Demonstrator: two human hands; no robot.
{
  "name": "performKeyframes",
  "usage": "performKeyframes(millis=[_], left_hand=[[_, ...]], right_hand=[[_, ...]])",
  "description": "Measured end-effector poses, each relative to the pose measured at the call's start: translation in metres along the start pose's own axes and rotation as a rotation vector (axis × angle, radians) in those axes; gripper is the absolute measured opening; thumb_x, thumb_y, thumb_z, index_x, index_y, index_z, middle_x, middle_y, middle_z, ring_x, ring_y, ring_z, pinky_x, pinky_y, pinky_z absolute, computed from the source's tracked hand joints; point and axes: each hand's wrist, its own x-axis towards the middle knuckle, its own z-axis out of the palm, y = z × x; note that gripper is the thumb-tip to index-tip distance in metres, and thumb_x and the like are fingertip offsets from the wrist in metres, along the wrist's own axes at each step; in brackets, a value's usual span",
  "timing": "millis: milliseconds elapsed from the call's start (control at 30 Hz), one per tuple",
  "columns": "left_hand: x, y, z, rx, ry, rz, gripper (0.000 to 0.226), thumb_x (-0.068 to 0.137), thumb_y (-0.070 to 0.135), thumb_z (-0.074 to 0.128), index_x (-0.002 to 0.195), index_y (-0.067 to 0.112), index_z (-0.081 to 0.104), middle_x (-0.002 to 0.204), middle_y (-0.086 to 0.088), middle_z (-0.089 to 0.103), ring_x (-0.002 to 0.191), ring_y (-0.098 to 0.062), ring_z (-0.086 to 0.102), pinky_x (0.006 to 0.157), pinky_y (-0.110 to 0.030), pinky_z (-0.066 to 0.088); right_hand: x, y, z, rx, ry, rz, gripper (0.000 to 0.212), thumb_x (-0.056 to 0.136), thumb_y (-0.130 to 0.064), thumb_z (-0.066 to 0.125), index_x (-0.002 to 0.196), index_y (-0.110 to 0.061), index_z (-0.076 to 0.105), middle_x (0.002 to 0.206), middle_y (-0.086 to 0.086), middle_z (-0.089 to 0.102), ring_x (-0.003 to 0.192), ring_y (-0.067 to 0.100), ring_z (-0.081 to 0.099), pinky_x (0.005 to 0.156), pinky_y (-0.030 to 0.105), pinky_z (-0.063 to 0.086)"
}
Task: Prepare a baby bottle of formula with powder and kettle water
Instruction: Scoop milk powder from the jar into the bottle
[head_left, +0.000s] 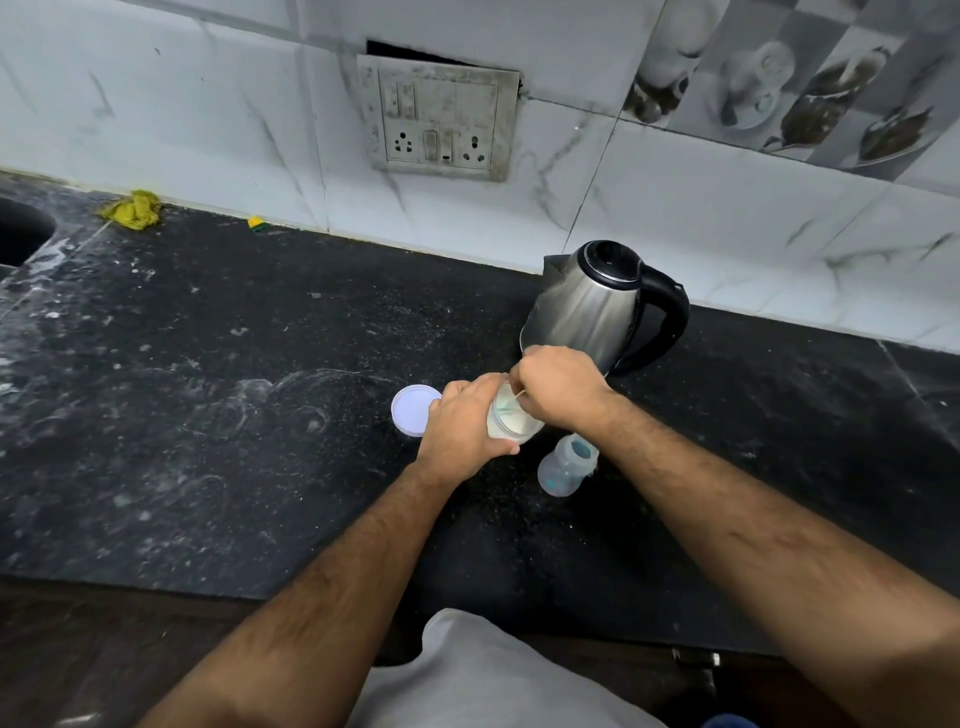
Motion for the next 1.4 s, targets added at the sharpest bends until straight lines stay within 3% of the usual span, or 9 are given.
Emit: performKeyframes(millis=[233, 533, 667, 767, 867, 933, 1067, 1267, 1400], left_hand=[[0.002, 0.001, -0.001, -0.001, -0.025, -0.004, 0.094, 0.060, 0.036, 0.088, 0.142, 0.030, 0.042, 0.135, 0.013, 0.055, 0.124, -0.019, 0.041, 0.102, -0.044, 0.038], [0.003, 0.005, -0.004, 0.014, -0.050, 0.002, 0.094, 0.061, 0.035, 0.088, 0.143, 0.029, 0.042, 0.138, 0.014, 0.053, 0.126, -0.018, 0.041, 0.104, -0.043, 0.037], [0.004, 0.005, -0.004, -0.005, -0.046, -0.005, 0.094, 0.061, 0.034, 0.089, 0.143, 0.031, 0.042, 0.137, 0.014, 0.054, 0.124, -0.019, 0.042, 0.102, -0.043, 0.038], [0.004, 0.003, -0.005, -0.025, -0.039, -0.036, 0.093, 0.061, 0.035, 0.089, 0.142, 0.031, 0.043, 0.135, 0.013, 0.055, 0.123, -0.019, 0.043, 0.101, -0.042, 0.039], [0.004, 0.004, -0.006, -0.034, -0.035, -0.062, 0.092, 0.061, 0.035, 0.089, 0.142, 0.030, 0.044, 0.134, 0.010, 0.056, 0.125, -0.021, 0.042, 0.102, -0.042, 0.038], [0.004, 0.005, -0.006, -0.040, -0.035, -0.073, 0.092, 0.062, 0.034, 0.089, 0.141, 0.030, 0.044, 0.134, 0.009, 0.056, 0.126, -0.022, 0.042, 0.102, -0.042, 0.037], [0.003, 0.006, -0.006, -0.052, -0.034, -0.090, 0.091, 0.062, 0.033, 0.089, 0.141, 0.031, 0.043, 0.134, 0.010, 0.056, 0.127, -0.023, 0.041, 0.104, -0.042, 0.037], [0.005, 0.007, -0.008, -0.060, -0.043, -0.101, 0.087, 0.062, 0.033, 0.087, 0.138, 0.036, 0.044, 0.134, 0.015, 0.055, 0.125, -0.023, 0.043, 0.100, -0.041, 0.038], [0.005, 0.007, -0.007, -0.051, -0.044, -0.110, 0.088, 0.061, 0.034, 0.088, 0.138, 0.036, 0.044, 0.134, 0.015, 0.055, 0.124, -0.023, 0.043, 0.098, -0.042, 0.038]], right_hand=[[-0.007, 0.000, 0.013, -0.175, -0.037, -0.111, 0.019, 0.094, -0.014, 0.056, 0.108, -0.013, 0.069, 0.106, 0.006, 0.058, 0.090, 0.029, 0.062, 0.062, 0.033, 0.037], [-0.007, -0.006, 0.019, -0.213, -0.107, -0.149, 0.024, 0.090, -0.007, 0.059, 0.114, -0.005, 0.062, 0.103, 0.004, 0.067, 0.091, 0.026, 0.066, 0.063, 0.033, 0.045], [-0.006, 0.001, 0.016, -0.089, -0.126, -0.157, 0.011, 0.087, -0.014, 0.062, 0.096, -0.013, 0.069, 0.096, 0.001, 0.066, 0.088, 0.024, 0.063, 0.063, 0.032, 0.043], [-0.007, 0.012, 0.013, 0.172, -0.122, -0.017, 0.013, 0.086, -0.024, 0.066, 0.073, -0.023, 0.065, 0.074, -0.007, 0.059, 0.080, 0.019, 0.061, 0.064, 0.030, 0.040], [-0.011, 0.026, 0.012, 0.627, -0.096, 0.169, 0.013, 0.084, -0.018, 0.071, 0.072, -0.013, 0.068, 0.056, -0.010, 0.056, 0.053, 0.004, 0.054, 0.054, 0.023, 0.042], [-0.018, 0.033, 0.013, 0.857, -0.061, 0.252, 0.015, 0.086, -0.010, 0.071, 0.073, -0.003, 0.067, 0.044, -0.012, 0.052, 0.040, 0.001, 0.047, 0.043, 0.013, 0.035], [-0.029, 0.041, 0.023, 1.127, 0.066, 0.382, 0.015, 0.087, -0.006, 0.070, 0.074, 0.002, 0.068, 0.044, -0.013, 0.050, 0.041, 0.000, 0.042, 0.044, 0.013, 0.034], [-0.035, 0.042, 0.036, 1.200, 0.238, 0.377, 0.012, 0.086, -0.008, 0.072, 0.074, -0.011, 0.072, 0.057, -0.001, 0.054, 0.044, -0.001, 0.041, 0.048, 0.013, 0.034], [-0.036, 0.038, 0.050, 1.030, 0.226, 0.343, 0.015, 0.084, -0.014, 0.074, 0.073, -0.022, 0.074, 0.065, 0.002, 0.065, 0.061, 0.009, 0.051, 0.063, 0.027, 0.044]])
